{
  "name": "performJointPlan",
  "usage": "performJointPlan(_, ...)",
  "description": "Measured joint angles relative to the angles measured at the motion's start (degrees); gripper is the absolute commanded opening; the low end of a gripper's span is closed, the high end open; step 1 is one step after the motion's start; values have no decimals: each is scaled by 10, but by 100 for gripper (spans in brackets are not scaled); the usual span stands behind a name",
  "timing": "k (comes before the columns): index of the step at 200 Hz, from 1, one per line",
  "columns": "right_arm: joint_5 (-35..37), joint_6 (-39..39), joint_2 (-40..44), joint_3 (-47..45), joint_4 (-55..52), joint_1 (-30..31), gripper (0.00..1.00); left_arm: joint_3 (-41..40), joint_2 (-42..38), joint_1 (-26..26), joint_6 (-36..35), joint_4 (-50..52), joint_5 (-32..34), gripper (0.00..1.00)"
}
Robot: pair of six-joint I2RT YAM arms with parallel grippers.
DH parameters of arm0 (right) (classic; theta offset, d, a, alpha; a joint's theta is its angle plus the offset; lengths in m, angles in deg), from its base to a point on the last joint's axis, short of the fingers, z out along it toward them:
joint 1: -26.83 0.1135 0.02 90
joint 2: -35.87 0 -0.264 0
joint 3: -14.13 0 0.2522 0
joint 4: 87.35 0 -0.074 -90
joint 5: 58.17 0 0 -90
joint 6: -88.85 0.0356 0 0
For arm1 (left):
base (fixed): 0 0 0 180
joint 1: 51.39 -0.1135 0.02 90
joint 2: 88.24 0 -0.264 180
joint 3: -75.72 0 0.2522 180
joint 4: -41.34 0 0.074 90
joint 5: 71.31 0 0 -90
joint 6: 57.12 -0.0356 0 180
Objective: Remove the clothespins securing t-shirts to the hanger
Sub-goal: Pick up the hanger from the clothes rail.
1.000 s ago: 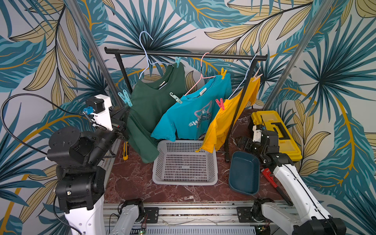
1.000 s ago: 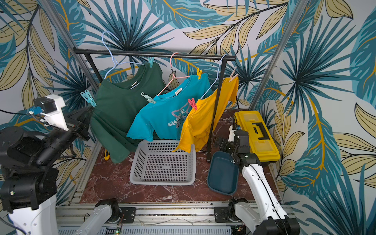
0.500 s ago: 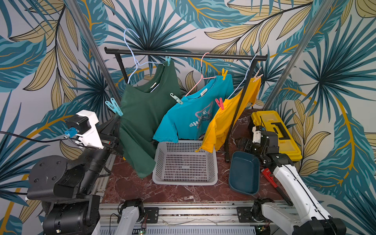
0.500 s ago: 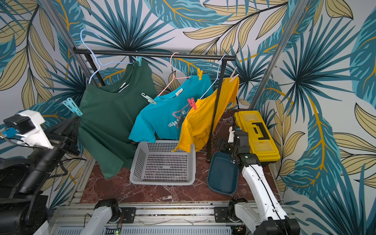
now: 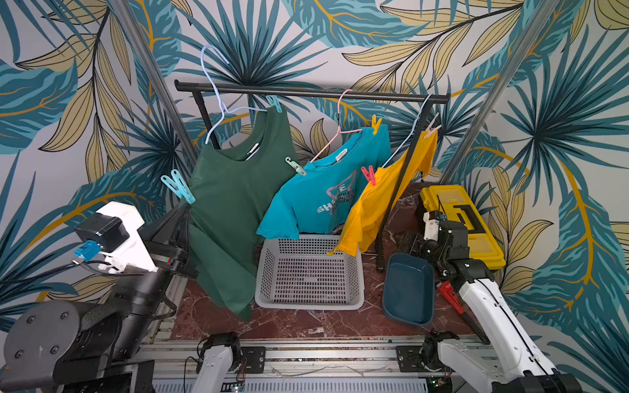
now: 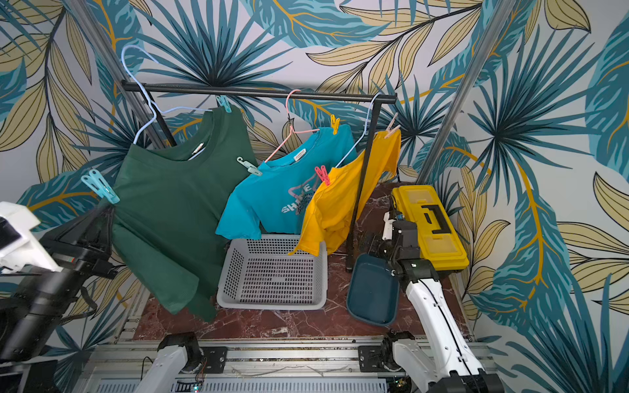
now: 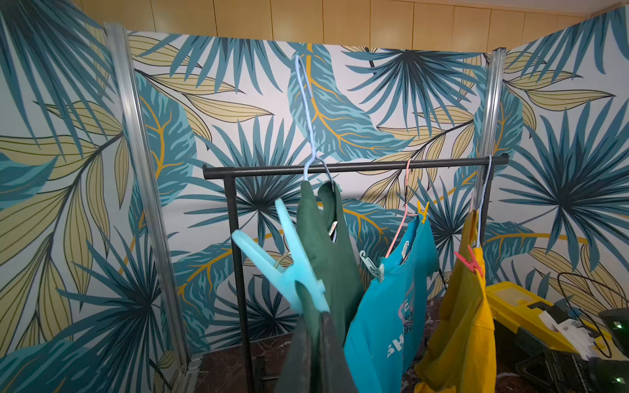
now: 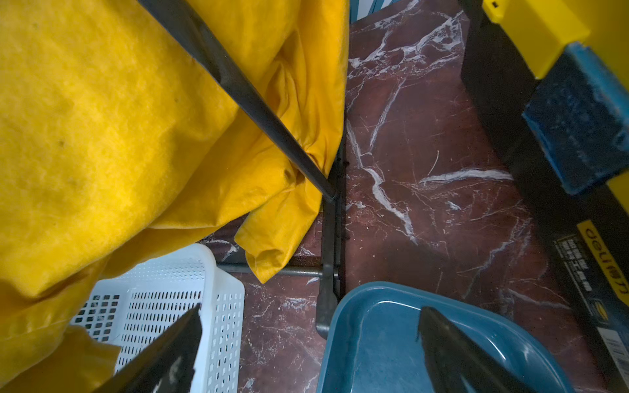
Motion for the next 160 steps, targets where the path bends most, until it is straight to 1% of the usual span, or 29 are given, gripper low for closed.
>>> performJointPlan(31,0,0,0,0,-3,0,99,72,21,1,17,9,-19,0)
performJointPlan(77,5,0,0,0,-5,0,99,187,87,5,39,-6,-45,0)
performJointPlan(123,7,-2,2,0,-12,0,99,235,128,19,42,-12,-55,0)
performJointPlan(160,10,-5,2,0,-17,0,99,257,133,45,39,-12,-54,0)
